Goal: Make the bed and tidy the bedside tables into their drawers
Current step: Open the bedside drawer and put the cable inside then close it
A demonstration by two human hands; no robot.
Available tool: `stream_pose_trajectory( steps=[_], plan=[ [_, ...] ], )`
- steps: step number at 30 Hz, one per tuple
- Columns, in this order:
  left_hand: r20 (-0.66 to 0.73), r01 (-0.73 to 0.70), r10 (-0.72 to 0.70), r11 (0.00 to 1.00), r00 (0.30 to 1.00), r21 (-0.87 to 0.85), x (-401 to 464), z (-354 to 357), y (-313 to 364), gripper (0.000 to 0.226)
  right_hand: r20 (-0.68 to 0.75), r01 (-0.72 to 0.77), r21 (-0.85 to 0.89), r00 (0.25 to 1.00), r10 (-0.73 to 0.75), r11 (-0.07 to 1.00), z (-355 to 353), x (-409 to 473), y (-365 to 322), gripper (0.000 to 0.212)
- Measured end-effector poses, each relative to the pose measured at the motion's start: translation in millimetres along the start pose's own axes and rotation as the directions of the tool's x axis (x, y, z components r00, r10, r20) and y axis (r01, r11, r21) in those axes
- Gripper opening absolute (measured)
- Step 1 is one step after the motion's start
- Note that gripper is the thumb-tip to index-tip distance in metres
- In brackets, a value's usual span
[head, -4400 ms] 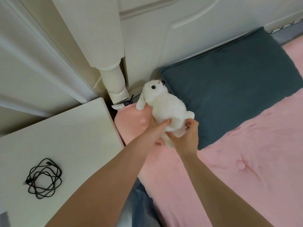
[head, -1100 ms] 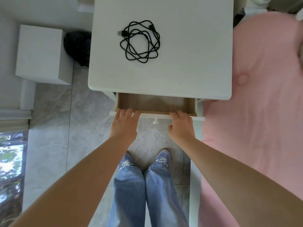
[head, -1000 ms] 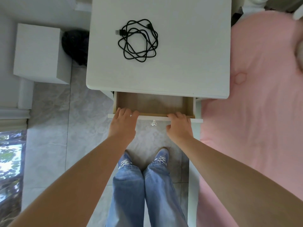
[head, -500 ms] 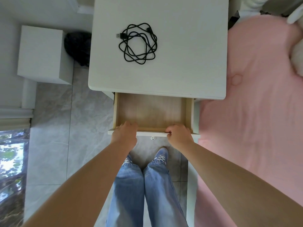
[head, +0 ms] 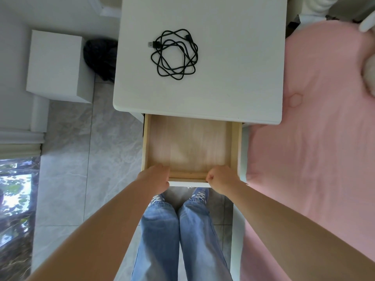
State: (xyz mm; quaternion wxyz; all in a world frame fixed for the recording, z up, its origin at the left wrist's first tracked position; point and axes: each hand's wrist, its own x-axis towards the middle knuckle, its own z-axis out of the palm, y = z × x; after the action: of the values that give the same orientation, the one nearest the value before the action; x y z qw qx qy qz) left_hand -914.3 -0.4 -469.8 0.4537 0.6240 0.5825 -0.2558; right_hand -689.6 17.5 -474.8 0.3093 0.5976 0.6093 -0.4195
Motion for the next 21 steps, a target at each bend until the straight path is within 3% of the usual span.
stream_pose_trajectory(
  steps=[7, 9, 11, 13, 15, 17, 19, 21],
  plan=[
    [-0.023, -0.016, 0.016, 0.999, 1.000, -0.033, -15.4, 0.7, -5.6, 0.024, 0.121, 0.076, -0.009, 0.990, -0.074, 0.997, -11.2, -2.7, 4.5, 0.028],
    [-0.057, -0.038, 0.035, 0.999, 0.998, -0.036, -19.4, -8.5, -6.8, 0.025, 0.078, 0.126, -0.008, 0.989, -0.125, 0.992, -23.4, -4.8, 0.7, 0.029],
    [-0.201, -0.073, 0.068, 0.997, 0.977, -0.015, -20.7, -23.8, -3.4, 0.025, -0.060, 0.188, 0.034, 0.981, -0.186, 0.982, -38.7, -7.0, -6.9, 0.027],
    [-0.438, -0.099, 0.087, 0.995, 0.895, -0.005, -19.3, -45.1, 2.8, 0.026, -0.198, 0.237, 0.131, 0.958, -0.209, 0.963, -55.8, -6.8, -19.3, 0.024],
    [-0.661, -0.158, 0.128, 0.987, 0.740, 0.014, -14.7, -72.4, 10.9, 0.027, -0.251, 0.270, 0.202, 0.943, -0.217, 0.941, -69.5, -4.9, -32.5, 0.027],
    [-0.782, -0.210, 0.196, 0.974, 0.591, 0.086, -2.3, -100.8, 19.8, 0.031, -0.252, 0.287, 0.228, 0.940, -0.229, 0.930, -78.6, -2.5, -41.4, 0.029],
    [-0.818, -0.187, 0.208, 0.974, 0.537, 0.125, 11.5, -129.2, 28.9, 0.041, -0.261, 0.301, 0.259, 0.937, -0.234, 0.918, -85.3, 0.1, -47.8, 0.031],
    [-0.822, -0.114, 0.141, 0.989, 0.551, 0.094, 22.1, -152.4, 36.1, 0.051, -0.288, 0.305, 0.345, 0.934, -0.210, 0.887, -87.2, 2.6, -53.5, 0.029]
  ],
)
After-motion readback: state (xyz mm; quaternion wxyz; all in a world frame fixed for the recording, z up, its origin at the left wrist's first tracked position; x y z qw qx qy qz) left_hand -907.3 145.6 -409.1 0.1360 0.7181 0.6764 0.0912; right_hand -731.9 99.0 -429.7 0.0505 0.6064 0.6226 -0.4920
